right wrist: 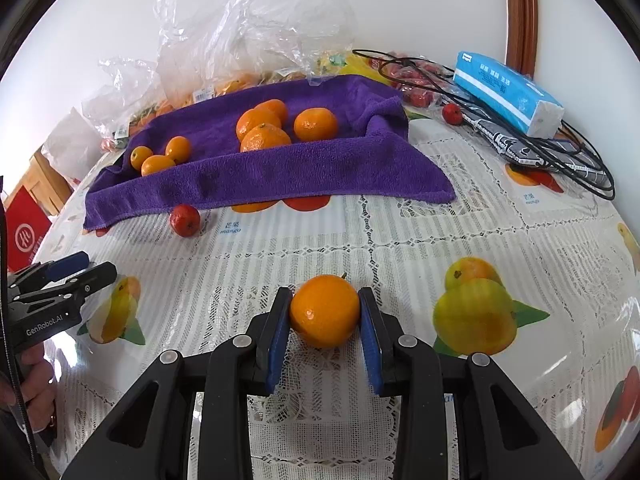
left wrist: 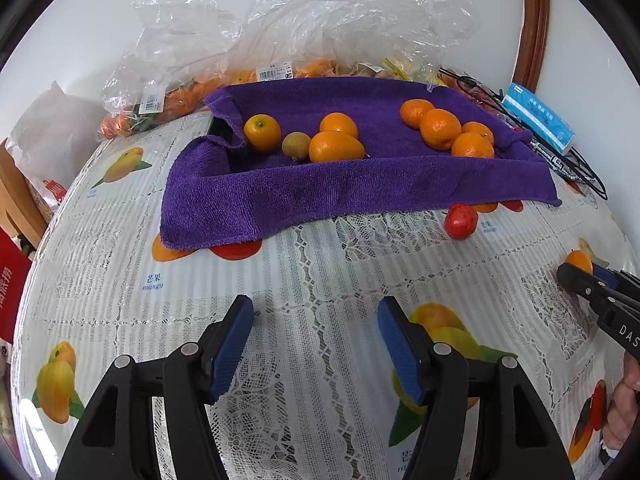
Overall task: Organize fruits
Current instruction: 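Grasp a small red fruit with the left gripper while the right gripper holds the orange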
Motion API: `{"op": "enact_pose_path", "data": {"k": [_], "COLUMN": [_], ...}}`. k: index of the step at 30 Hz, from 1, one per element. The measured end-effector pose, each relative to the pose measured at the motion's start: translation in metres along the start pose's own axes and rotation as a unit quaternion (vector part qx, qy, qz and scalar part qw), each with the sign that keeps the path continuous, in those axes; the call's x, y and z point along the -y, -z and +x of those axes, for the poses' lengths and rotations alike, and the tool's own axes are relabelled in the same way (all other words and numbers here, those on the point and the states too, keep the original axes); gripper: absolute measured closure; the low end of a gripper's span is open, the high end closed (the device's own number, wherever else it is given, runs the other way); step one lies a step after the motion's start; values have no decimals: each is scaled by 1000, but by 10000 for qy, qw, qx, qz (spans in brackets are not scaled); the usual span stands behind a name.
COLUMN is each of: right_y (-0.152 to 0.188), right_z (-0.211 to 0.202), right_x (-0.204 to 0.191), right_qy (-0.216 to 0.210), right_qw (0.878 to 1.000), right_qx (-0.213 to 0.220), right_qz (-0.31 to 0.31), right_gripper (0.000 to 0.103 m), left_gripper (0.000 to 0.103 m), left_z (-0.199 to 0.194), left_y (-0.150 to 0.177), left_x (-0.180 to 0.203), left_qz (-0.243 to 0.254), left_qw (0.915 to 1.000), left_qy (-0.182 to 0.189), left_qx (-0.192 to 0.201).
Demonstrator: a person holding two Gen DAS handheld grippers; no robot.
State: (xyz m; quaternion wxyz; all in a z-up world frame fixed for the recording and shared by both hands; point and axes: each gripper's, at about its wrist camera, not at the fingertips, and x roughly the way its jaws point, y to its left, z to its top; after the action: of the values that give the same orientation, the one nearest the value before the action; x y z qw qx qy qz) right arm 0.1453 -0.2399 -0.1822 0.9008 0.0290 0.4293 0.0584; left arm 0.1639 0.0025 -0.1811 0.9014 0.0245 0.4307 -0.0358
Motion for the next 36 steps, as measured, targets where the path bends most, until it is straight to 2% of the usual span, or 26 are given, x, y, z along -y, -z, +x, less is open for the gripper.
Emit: {"op": "enact_pose_path", "data": {"k": [13, 20, 28, 32, 34, 36], "right_y": [1, 1, 3, 6, 7, 7], "right_z": [-1, -2, -8, -11, -10, -9], "right_x": [1, 4, 14, 29, 28, 25], "right_qy": [-29, -58, 328, 51, 55, 78], "right_qw": [9999, 9997, 9993, 9991, 9992, 9993], "right_qx": [31, 49, 85, 98, 99, 92], "right_qz": [139, 223, 136, 401, 395, 342], "right_gripper": [70, 70, 70, 70, 70, 70], "left_gripper": [41, 50, 58, 60, 60, 66], "left_z": [0, 2, 13, 20, 25, 28], "left_y": [1, -4, -21, -32, -36, -39], "left_x": [3, 19, 51, 67, 78, 85], "left_qz": [139, 353, 545, 575, 665, 747], "left_qw": [9998, 9987, 9956, 9942, 9943, 9942], "left_qy": [133, 354, 759, 903, 836, 767], "left_qx": [13, 49, 64, 67, 48, 55]}}
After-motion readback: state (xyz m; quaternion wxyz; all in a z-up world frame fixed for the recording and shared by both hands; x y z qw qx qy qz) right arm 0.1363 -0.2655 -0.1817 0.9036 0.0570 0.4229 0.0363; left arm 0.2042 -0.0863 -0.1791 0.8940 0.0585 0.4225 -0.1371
